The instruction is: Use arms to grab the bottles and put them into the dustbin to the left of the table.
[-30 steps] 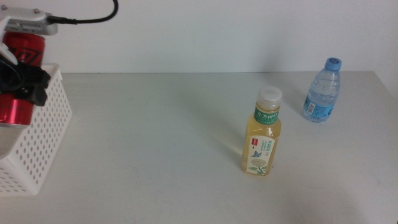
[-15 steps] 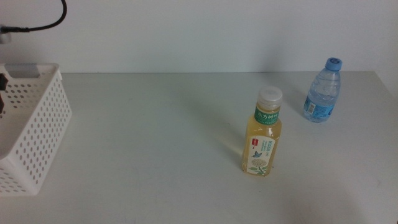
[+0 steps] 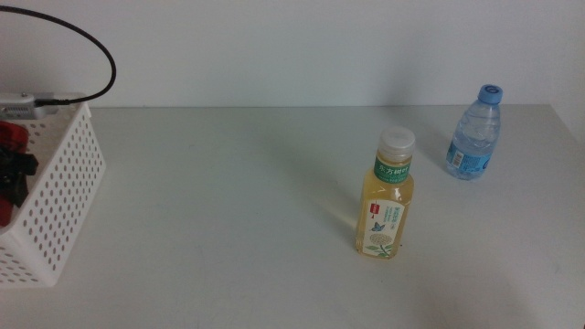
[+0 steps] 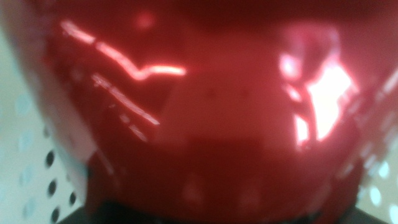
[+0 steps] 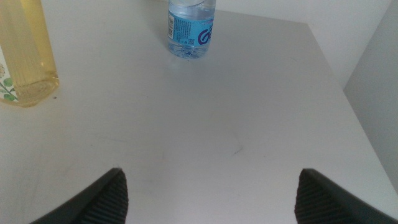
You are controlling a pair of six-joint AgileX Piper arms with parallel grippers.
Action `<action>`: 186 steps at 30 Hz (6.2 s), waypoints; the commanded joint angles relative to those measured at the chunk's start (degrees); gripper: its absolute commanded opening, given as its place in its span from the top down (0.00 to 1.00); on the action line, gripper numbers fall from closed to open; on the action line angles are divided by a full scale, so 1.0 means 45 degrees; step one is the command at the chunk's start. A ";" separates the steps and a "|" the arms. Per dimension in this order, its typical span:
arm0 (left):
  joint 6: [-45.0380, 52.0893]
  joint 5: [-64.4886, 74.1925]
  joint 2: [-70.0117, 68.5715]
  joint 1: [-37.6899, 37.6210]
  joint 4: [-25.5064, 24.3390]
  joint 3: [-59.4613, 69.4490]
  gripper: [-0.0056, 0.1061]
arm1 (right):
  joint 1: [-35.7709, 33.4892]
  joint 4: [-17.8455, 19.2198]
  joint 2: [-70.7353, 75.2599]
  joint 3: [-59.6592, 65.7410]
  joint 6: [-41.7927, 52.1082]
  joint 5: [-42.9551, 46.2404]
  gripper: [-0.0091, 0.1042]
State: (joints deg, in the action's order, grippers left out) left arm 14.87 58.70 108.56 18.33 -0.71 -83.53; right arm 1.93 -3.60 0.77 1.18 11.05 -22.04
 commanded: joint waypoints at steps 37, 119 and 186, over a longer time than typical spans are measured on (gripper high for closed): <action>0.0173 0.3601 -0.0443 -0.0014 0.0466 -0.2568 0.15 | 0.0063 0.0071 0.0279 -0.0023 0.0160 0.0790 0.15; -0.3116 -2.0241 -0.8155 -1.4524 0.1283 1.3103 0.28 | 0.0063 0.0070 0.0279 -0.0023 0.0160 0.0790 0.15; -0.4952 -2.3196 0.0105 -1.4581 -0.0339 0.6428 0.11 | 0.0063 0.0057 0.0279 -0.0023 0.0150 0.0790 0.15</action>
State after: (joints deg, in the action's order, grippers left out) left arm -7.86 -41.57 111.36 -47.14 -2.70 -52.87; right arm 1.93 -3.60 0.77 1.18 11.05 -22.04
